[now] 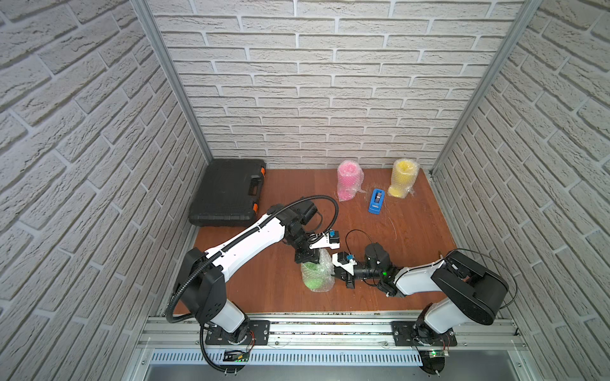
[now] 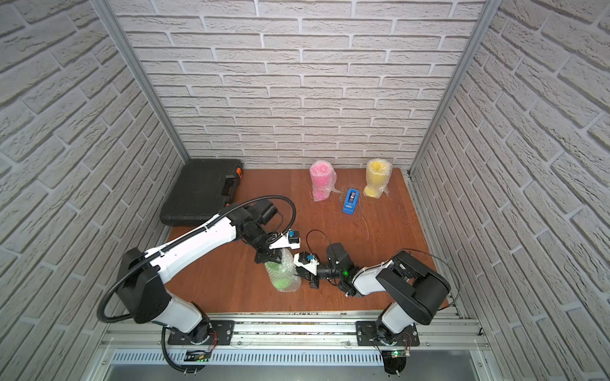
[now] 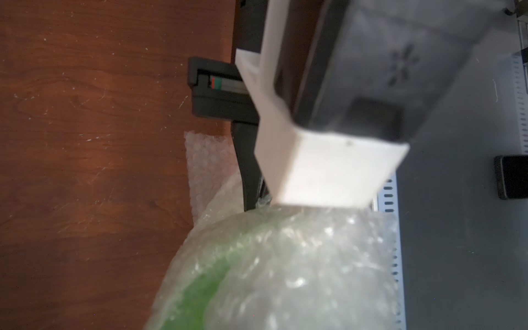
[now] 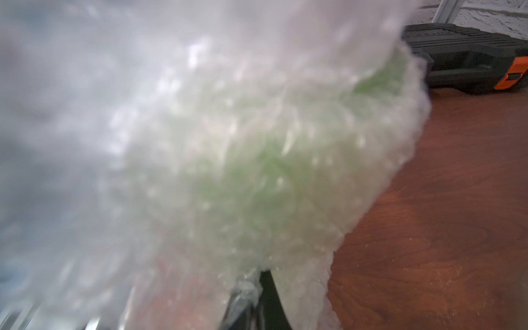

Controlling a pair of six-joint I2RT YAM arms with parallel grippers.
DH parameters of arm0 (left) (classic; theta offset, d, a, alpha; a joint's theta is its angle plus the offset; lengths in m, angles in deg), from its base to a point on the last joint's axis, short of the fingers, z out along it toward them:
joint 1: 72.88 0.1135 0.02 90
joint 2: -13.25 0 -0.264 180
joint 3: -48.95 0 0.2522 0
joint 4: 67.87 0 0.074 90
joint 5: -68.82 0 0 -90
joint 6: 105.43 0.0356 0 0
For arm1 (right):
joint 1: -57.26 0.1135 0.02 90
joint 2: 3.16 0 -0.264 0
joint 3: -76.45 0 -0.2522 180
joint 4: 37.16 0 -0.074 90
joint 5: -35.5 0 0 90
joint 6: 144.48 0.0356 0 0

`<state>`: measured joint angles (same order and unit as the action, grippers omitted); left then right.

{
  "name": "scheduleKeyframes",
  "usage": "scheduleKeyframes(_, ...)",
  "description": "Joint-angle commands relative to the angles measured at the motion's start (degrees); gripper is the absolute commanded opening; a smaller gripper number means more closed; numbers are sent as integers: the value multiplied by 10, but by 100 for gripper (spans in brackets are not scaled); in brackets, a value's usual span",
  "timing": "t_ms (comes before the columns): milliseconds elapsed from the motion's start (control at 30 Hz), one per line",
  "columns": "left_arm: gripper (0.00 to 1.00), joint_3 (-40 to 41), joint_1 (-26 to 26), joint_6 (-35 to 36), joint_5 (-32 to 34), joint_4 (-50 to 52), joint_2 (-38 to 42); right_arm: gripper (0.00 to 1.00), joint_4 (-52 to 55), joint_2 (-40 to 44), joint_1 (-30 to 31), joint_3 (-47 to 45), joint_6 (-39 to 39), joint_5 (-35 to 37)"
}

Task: Wrap wine glasses in bubble wrap
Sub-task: Wrap the wine glass in bubble wrap.

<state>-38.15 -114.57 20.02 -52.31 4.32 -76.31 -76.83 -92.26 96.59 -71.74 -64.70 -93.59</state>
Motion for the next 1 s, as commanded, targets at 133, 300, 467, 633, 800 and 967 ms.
scheduleKeyframes(133,13,68,-28,-61,148,50,-64,3,-45,8,-12,-28,28,87)
scheduleKeyframes(300,30,96,-32,-71,178,13,6,3,-15,25,-15,-29,10,87)
scheduleKeyframes(467,48,85,-13,-53,140,-53,114,3,9,23,-16,-16,0,53)
scheduleKeyframes(633,67,61,7,-28,75,-96,164,3,26,23,-16,-7,-6,35)
scheduleKeyframes(800,76,15,9,-1,54,-86,136,3,27,17,-16,-3,-3,24)
scheduleKeyframes(967,82,-33,9,28,50,-66,105,3,26,11,-16,-1,0,16)
